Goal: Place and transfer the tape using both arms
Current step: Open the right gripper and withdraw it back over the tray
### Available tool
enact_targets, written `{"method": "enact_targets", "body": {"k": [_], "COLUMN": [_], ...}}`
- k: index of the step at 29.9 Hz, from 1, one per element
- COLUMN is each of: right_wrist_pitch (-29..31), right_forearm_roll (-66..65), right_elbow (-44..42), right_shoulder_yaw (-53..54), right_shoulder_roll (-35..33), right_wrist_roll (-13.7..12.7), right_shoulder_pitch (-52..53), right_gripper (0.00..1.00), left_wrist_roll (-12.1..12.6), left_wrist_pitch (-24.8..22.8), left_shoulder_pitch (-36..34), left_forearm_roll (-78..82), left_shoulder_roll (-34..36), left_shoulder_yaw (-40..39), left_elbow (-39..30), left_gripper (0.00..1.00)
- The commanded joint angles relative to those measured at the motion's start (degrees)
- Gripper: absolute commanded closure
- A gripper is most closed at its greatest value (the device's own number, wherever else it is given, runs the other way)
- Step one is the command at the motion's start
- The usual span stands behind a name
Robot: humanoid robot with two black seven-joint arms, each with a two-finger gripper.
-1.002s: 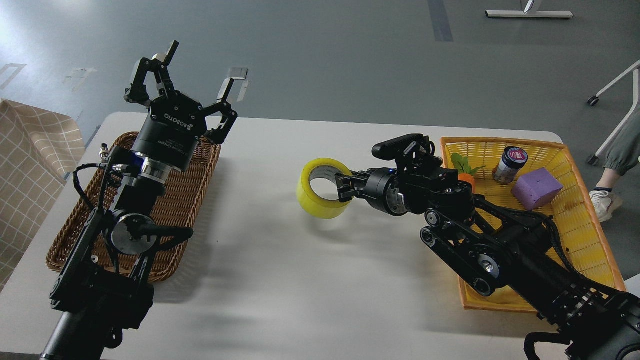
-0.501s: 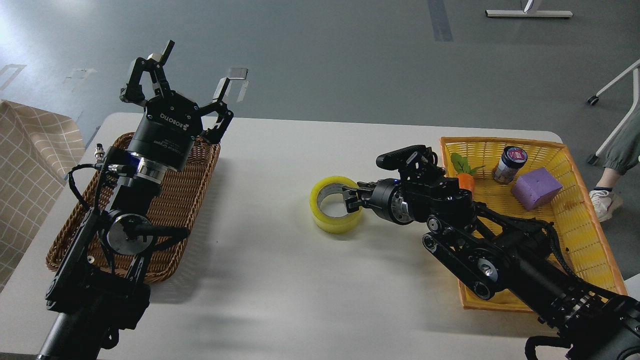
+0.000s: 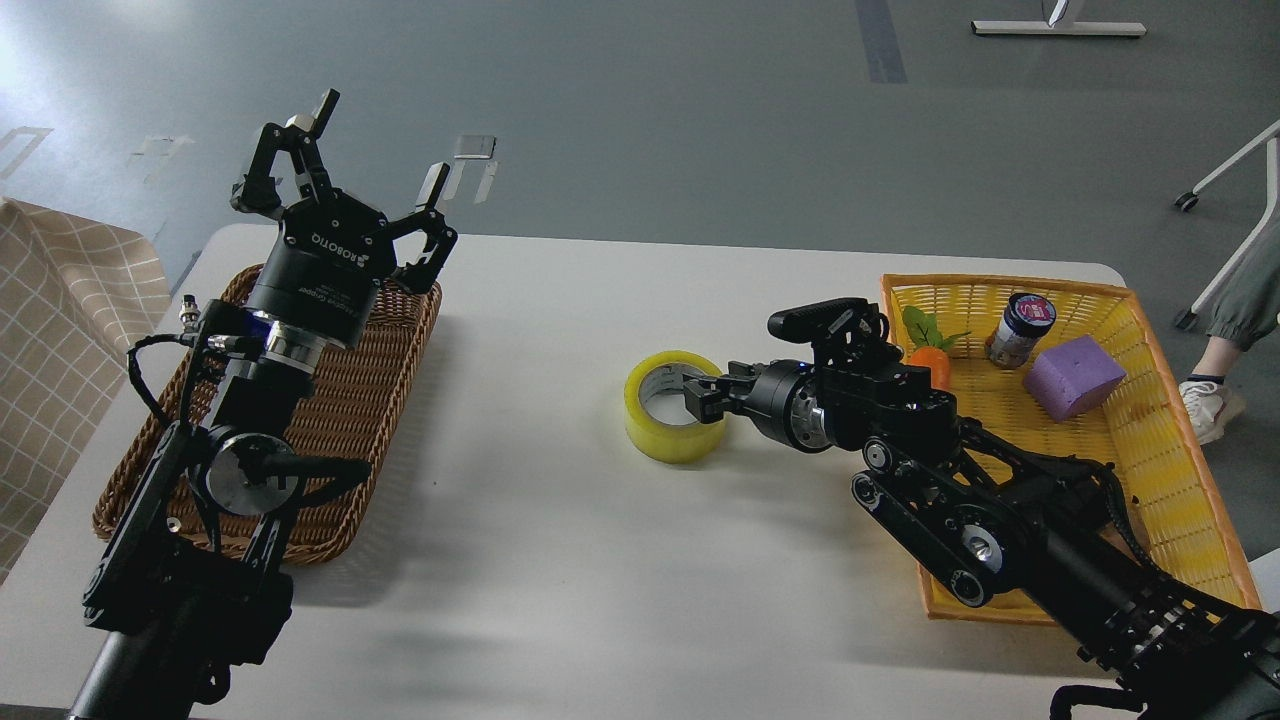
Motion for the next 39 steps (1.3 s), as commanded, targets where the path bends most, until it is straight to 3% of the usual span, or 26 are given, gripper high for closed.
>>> {"method": "enact_targets", "body": {"k": [1,9,13,16,22,30,39], "right_wrist_pitch": [-3.1,-3.0,-2.2,-1.2,1.7,2.7,2.7], "right_forearm_roll": [3.6,12.0,20.3,33.6,50.0,60.6,73.6], "right_elbow": [2.8,12.7,18.8,23.9,30.3,36.2,38.6], "right_shoulder_yaw": [1.7,12.0,16.8,19.6,24.1,42.1,54.4], "right_shoulder_roll": [0.0,0.0,0.0,0.0,-9.4,-9.9,-7.2], "right_wrist_roll": [0.0,-0.1,0.0,0.0,1.8,2.4,2.4], "right_shoulder_pitch": [0.6,2.8,3.1,3.1,1.8,-8.5,-18.4], "right_gripper": [0.04,0.02,0.01,0.01,0.0,0.0,0.0], "left_wrist_roll": [0.1,0.1,0.3,0.1,0.1,-0.5,-0.5], "left_wrist_pitch": [0.0,0.5,0.4,0.1,-0.2,-1.1,-2.2], "left_shoulder_pitch": [0.0,-0.2,-0.2,-0.2,-0.5,-1.1,-1.1], "left_forearm_roll": [0.0,0.0,0.0,0.1,0.1,0.0,-0.1], "left_shoulder_roll": [0.0,0.0,-0.1,0.0,0.0,-0.5,-0.8], "left_shoulder_yaw": [0.1,0.1,0.2,0.2,0.2,-0.1,0.0], "left_elbow": [0.0,-0.1,-0.1,-0.1,-0.2,-0.8,-1.5], "left_gripper": [0.01,0.01,0.01,0.01,0.01,0.01,0.01]}}
